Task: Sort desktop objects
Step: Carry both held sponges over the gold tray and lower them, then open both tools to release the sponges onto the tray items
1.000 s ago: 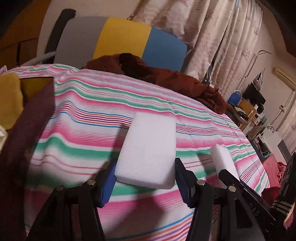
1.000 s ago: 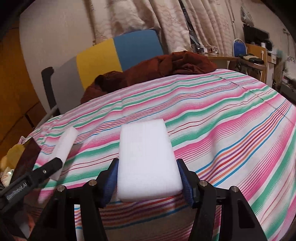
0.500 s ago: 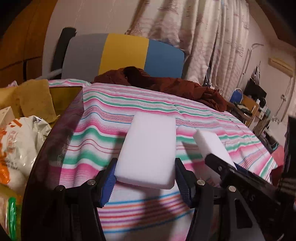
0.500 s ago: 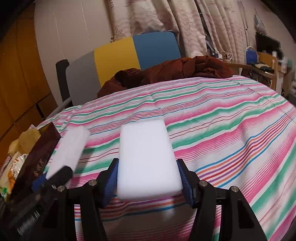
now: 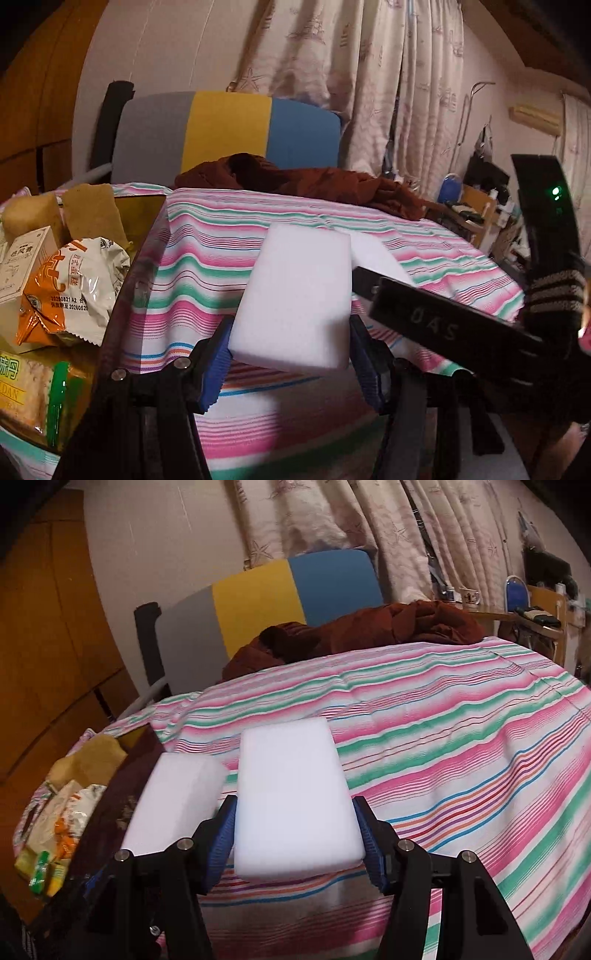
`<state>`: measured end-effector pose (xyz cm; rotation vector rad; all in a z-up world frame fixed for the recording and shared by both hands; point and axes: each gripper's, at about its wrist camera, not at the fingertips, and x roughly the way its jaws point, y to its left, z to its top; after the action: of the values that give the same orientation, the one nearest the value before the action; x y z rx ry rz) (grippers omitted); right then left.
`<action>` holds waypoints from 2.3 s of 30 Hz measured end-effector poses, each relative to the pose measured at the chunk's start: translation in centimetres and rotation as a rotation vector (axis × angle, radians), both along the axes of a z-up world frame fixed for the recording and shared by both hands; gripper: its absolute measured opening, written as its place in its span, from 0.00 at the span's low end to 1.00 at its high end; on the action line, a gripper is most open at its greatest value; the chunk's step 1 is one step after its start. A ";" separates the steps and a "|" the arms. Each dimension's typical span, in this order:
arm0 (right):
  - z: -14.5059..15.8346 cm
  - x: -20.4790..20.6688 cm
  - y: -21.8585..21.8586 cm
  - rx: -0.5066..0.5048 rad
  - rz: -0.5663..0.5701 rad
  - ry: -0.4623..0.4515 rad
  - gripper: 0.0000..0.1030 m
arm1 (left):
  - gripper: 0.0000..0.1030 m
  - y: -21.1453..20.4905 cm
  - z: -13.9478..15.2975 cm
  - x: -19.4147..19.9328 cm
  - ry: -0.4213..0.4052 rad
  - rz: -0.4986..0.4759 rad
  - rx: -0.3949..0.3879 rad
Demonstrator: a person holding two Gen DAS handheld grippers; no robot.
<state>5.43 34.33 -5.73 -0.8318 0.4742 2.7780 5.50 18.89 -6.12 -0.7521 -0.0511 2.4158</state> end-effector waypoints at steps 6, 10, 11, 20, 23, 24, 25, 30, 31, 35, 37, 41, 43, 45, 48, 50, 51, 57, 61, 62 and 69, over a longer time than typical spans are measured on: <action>1.7 0.6 -1.4 -0.011 0.024 0.030 0.59 | 0.59 -1.5 1.3 0.0 -0.037 -0.004 0.051; 2.2 0.6 -2.1 -0.017 0.038 0.036 0.59 | 0.58 -2.1 1.8 -0.1 -0.043 -0.004 0.068; 2.3 0.5 -2.2 -0.020 0.038 0.034 0.59 | 0.59 -2.2 1.9 0.0 -0.041 -0.005 0.069; 3.9 0.8 -4.2 -0.023 0.093 0.055 0.60 | 0.59 -5.2 3.8 0.5 -0.037 0.031 0.111; 4.5 0.3 -5.7 -0.027 0.137 0.067 0.60 | 0.59 -7.0 4.2 0.6 -0.031 0.067 0.113; 4.6 0.2 -6.2 -0.029 0.151 0.068 0.60 | 0.59 -7.5 4.2 0.4 -0.032 0.078 0.114; 4.6 -0.1 -6.9 -0.033 0.167 0.067 0.60 | 0.59 -8.1 4.2 0.3 -0.035 0.094 0.116; 4.4 -1.8 -9.8 -0.061 0.242 0.056 0.60 | 0.59 -12.3 3.7 -0.8 -0.071 0.188 0.140; 4.4 -2.1 -10.4 -0.067 0.254 0.053 0.60 | 0.59 -13.2 3.6 -0.8 -0.075 0.204 0.149; 4.7 -3.4 -12.9 -0.074 0.315 0.043 0.60 | 0.59 -16.2 3.2 -1.6 -0.095 0.284 0.152; 4.9 -4.1 -14.4 -0.070 0.352 0.038 0.60 | 0.59 -17.8 3.0 -2.1 -0.112 0.318 0.168; 5.2 -5.1 -17.3 -0.060 0.413 0.030 0.60 | 0.59 -19.9 2.7 -3.2 -0.135 0.369 0.178; 5.1 -5.6 -18.2 -0.063 0.429 0.023 0.60 | 0.59 -21.1 2.7 -3.7 -0.139 0.398 0.179; 5.1 -6.2 -19.3 -0.058 0.442 0.011 0.60 | 0.59 -22.2 2.8 -4.2 -0.139 0.423 0.178; 5.0 -7.0 -20.4 -0.061 0.461 0.004 0.60 | 0.59 -23.7 2.6 -5.4 -0.157 0.457 0.160; 4.9 -7.5 -21.1 -0.059 0.471 -0.008 0.61 | 0.59 -24.2 2.3 -6.4 -0.187 0.466 0.139; 4.9 -7.8 -21.5 -0.058 0.477 -0.013 0.61 | 0.59 -24.5 2.1 -6.9 -0.204 0.468 0.132; 4.2 -9.8 -23.7 -0.112 0.494 -0.055 0.63 | 0.60 -26.0 1.7 -8.6 -0.250 0.484 0.121; 4.4 -8.9 -23.7 -0.106 0.494 -0.028 0.68 | 0.60 -26.4 1.4 -8.7 -0.275 0.469 0.117; 4.3 -8.8 -23.4 -0.116 0.489 -0.027 0.68 | 0.60 -26.3 1.4 -8.7 -0.275 0.464 0.115; 4.4 -8.2 -22.1 -0.135 0.461 -0.020 0.68 | 0.60 -25.8 1.7 -8.3 -0.303 0.366 0.142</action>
<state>-2.74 12.23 -1.35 -1.1225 0.5286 3.1753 -2.81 -6.92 -4.39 -1.1142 -0.5167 2.5755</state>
